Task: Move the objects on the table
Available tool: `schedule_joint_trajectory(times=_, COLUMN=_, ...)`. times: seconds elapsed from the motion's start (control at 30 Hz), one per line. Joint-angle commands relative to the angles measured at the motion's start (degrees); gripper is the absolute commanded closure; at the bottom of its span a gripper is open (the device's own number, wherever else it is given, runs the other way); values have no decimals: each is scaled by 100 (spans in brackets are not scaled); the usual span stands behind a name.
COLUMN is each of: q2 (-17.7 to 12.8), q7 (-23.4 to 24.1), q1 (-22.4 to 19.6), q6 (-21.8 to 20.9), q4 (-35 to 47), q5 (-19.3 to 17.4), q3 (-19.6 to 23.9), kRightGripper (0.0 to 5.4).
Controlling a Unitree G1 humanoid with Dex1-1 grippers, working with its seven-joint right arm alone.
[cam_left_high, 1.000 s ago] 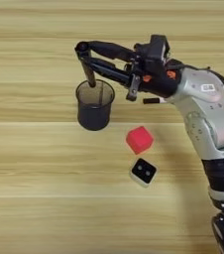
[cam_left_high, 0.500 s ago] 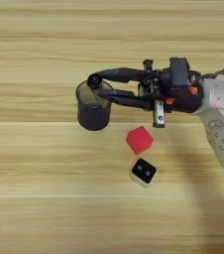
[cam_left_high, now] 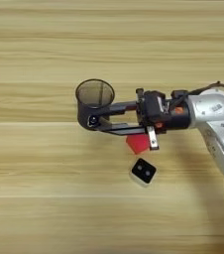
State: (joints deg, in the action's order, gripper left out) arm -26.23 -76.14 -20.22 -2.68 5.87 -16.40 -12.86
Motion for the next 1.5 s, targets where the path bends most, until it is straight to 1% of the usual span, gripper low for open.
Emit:
schedule_joint_trajectory(times=0.03, q2=-173, q7=116, q1=-416, q6=-343, q4=39, q5=264, q3=20, kRightGripper=438)
schedule_joint_trajectory(times=0.17, q2=-167, q7=134, q1=-418, q6=-510, q4=-104, q5=506, q3=-87, kRightGripper=438)
schedule_joint_trajectory(times=0.23, q2=-105, q7=92, q1=-397, q6=-497, q4=-164, q5=505, q3=-171, kRightGripper=438)
schedule_joint_trajectory(times=0.33, q2=-29, q7=144, q1=-412, q6=-625, q4=-404, q5=701, q3=-325, kRightGripper=438)
schedule_joint_trajectory(times=0.63, q2=221, q7=240, q1=-480, q6=-873, q4=-1025, q5=1036, q3=-588, kRightGripper=438)
schedule_joint_trajectory(times=1.0, q2=373, q7=273, q1=-492, q6=-1066, q4=-1492, q5=1274, q3=-768, kRightGripper=438)
schedule_joint_trajectory(times=1.13, q2=449, q7=242, q1=-471, q6=-1017, q4=-1497, q5=1198, q3=-801, kRightGripper=438)
schedule_joint_trajectory(times=1.23, q2=508, q7=270, q1=-486, q6=-1062, q4=-1631, q5=1290, q3=-878, kRightGripper=438)
schedule_joint_trajectory(times=1.33, q2=555, q7=237, q1=-507, q6=-1050, q4=-1731, q5=1292, q3=-922, kRightGripper=438)
schedule_joint_trajectory(times=1.5, q2=652, q7=311, q1=-623, q6=-1151, q4=-2164, q5=1500, q3=-1010, kRightGripper=438)
